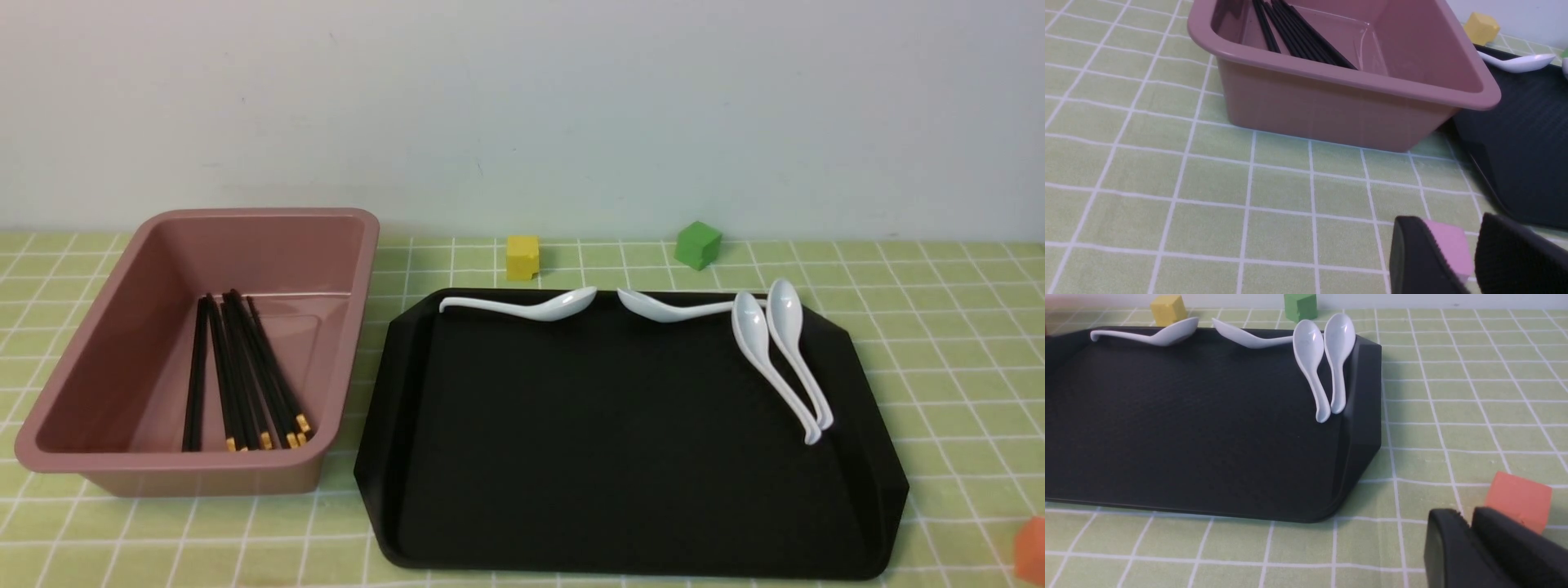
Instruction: On green tablecloth take chopsticks from black tray and put them in box.
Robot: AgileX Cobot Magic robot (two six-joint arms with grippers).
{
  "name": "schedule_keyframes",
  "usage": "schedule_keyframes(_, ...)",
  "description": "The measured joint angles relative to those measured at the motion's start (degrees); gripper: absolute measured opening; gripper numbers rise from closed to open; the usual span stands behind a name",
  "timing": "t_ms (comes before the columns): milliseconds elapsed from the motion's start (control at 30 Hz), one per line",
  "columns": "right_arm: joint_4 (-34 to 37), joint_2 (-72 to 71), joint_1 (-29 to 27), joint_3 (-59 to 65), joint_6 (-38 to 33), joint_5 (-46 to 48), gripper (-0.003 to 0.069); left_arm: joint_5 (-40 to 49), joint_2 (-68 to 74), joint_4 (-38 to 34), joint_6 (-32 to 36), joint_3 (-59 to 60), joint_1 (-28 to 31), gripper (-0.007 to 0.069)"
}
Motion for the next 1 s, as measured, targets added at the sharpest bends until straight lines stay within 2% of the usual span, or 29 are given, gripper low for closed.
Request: schedule_keyframes(1000,0.0,0.0,0.0,0.0,-0.1,0.1,0.0135,0.1,0.0,0.0,0.0,0.0,0.0,0.0238)
